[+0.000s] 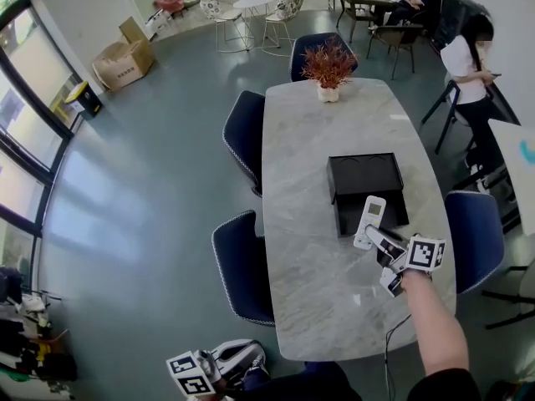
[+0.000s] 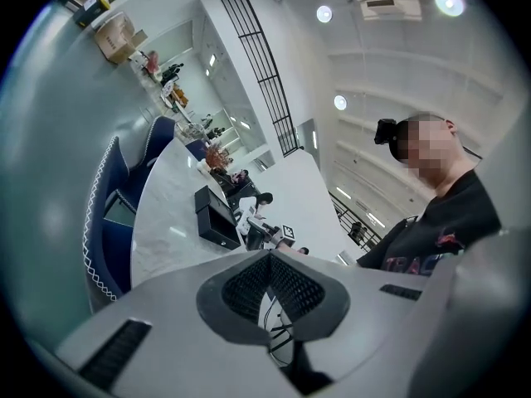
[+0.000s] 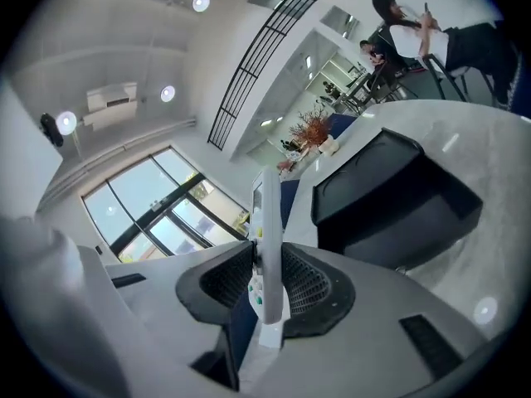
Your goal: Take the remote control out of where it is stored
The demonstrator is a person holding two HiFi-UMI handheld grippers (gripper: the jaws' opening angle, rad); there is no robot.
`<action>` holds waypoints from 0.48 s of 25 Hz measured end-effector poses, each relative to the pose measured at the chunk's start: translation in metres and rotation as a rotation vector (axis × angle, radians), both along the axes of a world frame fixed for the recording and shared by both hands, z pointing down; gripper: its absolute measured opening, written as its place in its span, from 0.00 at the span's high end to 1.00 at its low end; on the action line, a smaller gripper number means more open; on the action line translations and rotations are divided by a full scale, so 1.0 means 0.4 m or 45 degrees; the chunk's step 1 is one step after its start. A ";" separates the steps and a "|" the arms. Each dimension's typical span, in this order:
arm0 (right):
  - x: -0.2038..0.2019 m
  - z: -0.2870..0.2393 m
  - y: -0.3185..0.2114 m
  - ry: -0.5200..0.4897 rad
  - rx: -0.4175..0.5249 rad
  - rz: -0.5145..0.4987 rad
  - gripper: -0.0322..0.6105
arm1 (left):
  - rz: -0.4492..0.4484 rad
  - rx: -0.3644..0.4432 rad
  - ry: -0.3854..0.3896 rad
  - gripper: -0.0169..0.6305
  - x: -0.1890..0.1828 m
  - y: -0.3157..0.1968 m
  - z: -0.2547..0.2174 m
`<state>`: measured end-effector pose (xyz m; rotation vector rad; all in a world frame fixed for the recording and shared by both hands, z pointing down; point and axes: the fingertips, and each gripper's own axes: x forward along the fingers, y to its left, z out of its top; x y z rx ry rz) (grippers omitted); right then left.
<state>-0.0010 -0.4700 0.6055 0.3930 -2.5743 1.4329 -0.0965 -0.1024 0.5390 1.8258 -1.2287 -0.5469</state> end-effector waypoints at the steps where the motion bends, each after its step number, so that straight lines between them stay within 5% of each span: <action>1: -0.006 -0.014 0.026 -0.060 -0.030 0.011 0.77 | 0.017 0.009 -0.002 0.96 -0.005 -0.007 -0.004; 12: 0.006 -0.114 0.353 -0.198 -0.080 0.146 0.77 | 0.198 0.126 -0.001 0.97 -0.061 0.050 -0.052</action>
